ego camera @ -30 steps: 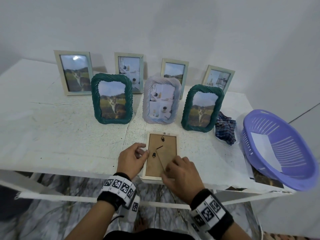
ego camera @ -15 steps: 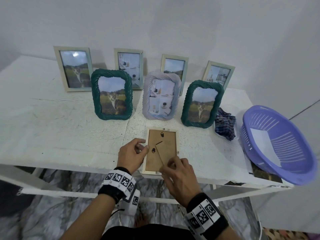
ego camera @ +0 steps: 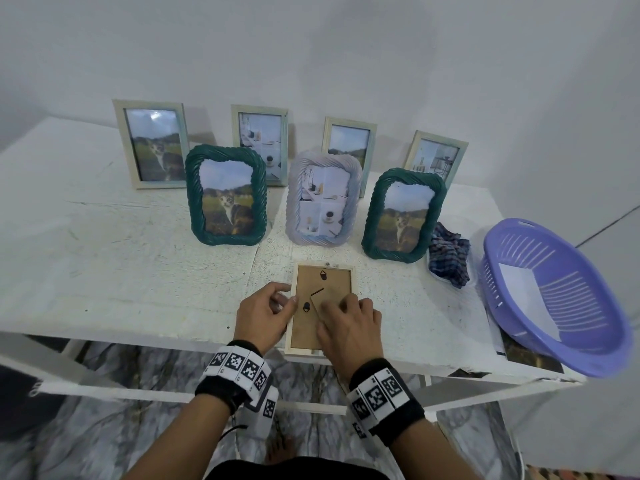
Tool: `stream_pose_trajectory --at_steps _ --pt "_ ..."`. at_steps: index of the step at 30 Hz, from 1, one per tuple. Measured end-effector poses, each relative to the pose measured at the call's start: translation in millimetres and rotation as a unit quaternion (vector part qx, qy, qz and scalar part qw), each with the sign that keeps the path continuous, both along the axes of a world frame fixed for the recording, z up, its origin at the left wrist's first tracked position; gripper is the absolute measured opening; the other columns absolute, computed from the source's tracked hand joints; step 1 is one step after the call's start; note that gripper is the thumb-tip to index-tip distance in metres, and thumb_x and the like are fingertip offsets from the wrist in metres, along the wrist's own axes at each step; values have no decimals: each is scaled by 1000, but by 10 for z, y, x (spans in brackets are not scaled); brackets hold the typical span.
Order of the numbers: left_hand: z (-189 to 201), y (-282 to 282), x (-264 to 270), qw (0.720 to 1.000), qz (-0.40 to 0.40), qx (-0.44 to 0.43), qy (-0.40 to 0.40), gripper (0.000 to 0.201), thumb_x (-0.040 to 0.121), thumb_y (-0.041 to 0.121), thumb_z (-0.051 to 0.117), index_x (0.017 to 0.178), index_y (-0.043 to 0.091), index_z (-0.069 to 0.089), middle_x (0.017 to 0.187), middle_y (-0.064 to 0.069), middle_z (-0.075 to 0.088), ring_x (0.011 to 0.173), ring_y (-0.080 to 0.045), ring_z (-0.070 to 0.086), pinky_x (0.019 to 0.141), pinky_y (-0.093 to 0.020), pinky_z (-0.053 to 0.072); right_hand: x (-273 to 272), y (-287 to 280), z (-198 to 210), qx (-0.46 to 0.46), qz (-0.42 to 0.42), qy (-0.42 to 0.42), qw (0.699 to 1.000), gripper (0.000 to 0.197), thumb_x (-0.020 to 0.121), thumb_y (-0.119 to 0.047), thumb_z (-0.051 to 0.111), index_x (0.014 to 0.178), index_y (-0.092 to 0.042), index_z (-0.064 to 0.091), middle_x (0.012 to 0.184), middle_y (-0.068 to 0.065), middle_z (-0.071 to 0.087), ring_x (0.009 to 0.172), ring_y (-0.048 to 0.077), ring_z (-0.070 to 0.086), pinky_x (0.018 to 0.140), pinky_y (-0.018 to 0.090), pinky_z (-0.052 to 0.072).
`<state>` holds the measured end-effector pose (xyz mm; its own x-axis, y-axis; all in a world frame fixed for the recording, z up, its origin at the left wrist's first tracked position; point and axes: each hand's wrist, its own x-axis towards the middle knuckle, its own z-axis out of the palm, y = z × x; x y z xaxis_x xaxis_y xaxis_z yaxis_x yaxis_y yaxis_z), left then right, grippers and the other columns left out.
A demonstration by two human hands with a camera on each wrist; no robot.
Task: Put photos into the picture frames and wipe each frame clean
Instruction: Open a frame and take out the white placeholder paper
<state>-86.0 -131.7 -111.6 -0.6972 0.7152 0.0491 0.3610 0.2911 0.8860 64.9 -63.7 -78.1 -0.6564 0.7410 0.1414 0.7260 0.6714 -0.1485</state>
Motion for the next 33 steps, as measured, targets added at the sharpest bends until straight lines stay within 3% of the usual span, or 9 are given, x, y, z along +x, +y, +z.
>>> stream_pose_trajectory --at_steps 5,10,14,19,22,25,28,30,33 --pt "-16 2 0 1000 0 4 -6 15 84 24 72 99 23 69 73 7 65 64 -7 61 64 -19 51 -9 52 64 -1 -6 68 998 12 70 -26 66 77 -18 60 82 4 49 75 21 42 60 32 40" --pt "-36 4 -12 1000 -2 2 -23 16 83 23 73 99 23 69 72 9 64 63 -6 59 66 -22 53 347 286 164 0 -59 145 988 15 72 -24 73 84 -17 68 84 5 53 78 23 41 66 35 41" --pt "-42 4 -15 1000 1 7 -22 16 83 20 74 98 22 69 73 7 65 64 -6 58 62 -7 44 741 432 78 -20 -103 153 983 24 67 -16 78 91 -18 71 88 8 57 80 29 48 70 37 44" --pt "-29 1 -18 1000 -4 3 -26 15 83 21 73 97 23 68 73 6 65 64 -6 58 63 -8 44 929 443 -42 -108 -119 38 986 26 76 -25 71 102 -23 68 102 8 57 90 32 50 76 41 45" --pt "-18 -3 -17 1000 -4 1 -27 14 84 21 73 97 24 68 73 7 64 63 -3 57 63 -7 43 827 395 10 -85 -125 57 987 24 78 -33 66 100 -22 68 107 9 56 92 32 51 76 42 46" --pt "-7 -6 -14 1000 -7 6 -28 13 84 20 72 96 24 68 73 7 64 63 0 56 60 -4 42 588 324 113 -91 -67 83 990 48 79 -52 45 113 -23 64 121 12 55 107 35 51 85 44 46" --pt "3 -14 -13 999 -11 10 -30 14 85 20 71 98 24 68 74 6 64 63 -3 58 59 -12 49 349 268 182 -155 13 -36 987 68 82 -69 42 143 -42 30 156 10 21 143 33 16 113 49 24" --pt "6 -17 -15 999 -16 12 -40 14 86 20 71 99 22 68 75 1 65 63 -11 60 54 -20 54 202 261 155 -197 42 -104 974 84 77 -78 45 146 -50 7 160 6 -8 146 32 -7 116 51 7" --pt "-1 -18 -27 999 -18 13 -50 14 86 20 71 100 20 68 75 -1 65 64 -18 62 51 -27 56 36 293 58 -206 61 -151 965 101 64 -88 45 144 -54 -6 157 9 -22 144 38 -16 116 52 1"
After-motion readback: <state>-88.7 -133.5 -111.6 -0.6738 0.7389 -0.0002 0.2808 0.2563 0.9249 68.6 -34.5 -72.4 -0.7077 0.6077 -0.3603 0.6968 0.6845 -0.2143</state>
